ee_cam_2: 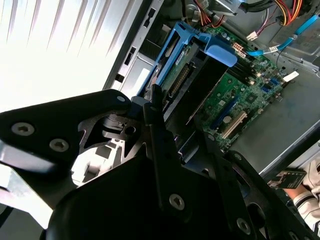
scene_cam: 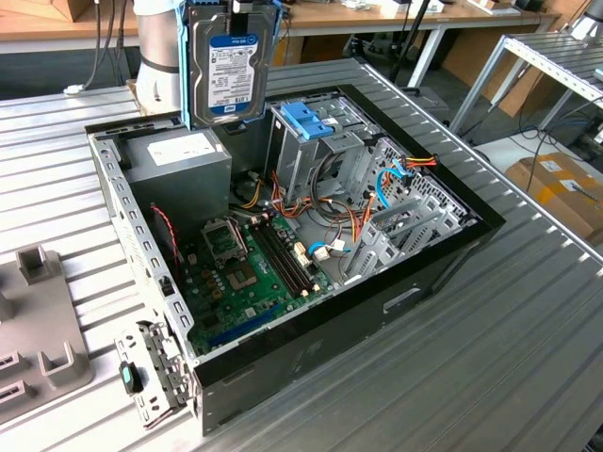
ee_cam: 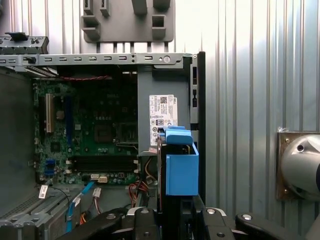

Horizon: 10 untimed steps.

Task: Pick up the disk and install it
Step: 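Pick up the disk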

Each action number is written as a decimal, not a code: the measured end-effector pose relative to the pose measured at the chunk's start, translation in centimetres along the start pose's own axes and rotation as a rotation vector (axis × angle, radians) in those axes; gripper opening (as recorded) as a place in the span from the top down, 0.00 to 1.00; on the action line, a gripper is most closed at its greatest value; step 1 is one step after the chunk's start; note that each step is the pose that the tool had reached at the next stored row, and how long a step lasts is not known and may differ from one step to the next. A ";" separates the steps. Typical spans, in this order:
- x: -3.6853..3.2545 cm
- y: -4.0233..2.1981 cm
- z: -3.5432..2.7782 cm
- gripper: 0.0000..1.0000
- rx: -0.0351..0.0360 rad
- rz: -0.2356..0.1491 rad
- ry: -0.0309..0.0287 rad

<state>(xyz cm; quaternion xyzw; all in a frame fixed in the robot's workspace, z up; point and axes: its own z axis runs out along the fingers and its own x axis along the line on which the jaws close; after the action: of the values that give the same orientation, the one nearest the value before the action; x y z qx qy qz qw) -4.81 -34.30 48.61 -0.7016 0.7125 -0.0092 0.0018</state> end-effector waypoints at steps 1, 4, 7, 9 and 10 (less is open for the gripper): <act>-0.01 -0.05 0.00 0.65 0.0000 0.000 0.0000; -0.03 -0.21 0.01 0.65 0.0000 0.000 0.0000; -0.06 -0.35 0.01 0.65 0.0000 0.000 0.0000; -0.09 -0.45 0.01 0.65 0.0000 0.000 0.0000; -0.10 -0.49 0.02 0.65 0.0000 0.000 0.0000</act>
<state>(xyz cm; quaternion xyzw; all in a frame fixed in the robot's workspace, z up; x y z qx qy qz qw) -4.32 -34.21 48.60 -0.7016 0.7125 -0.0092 0.0018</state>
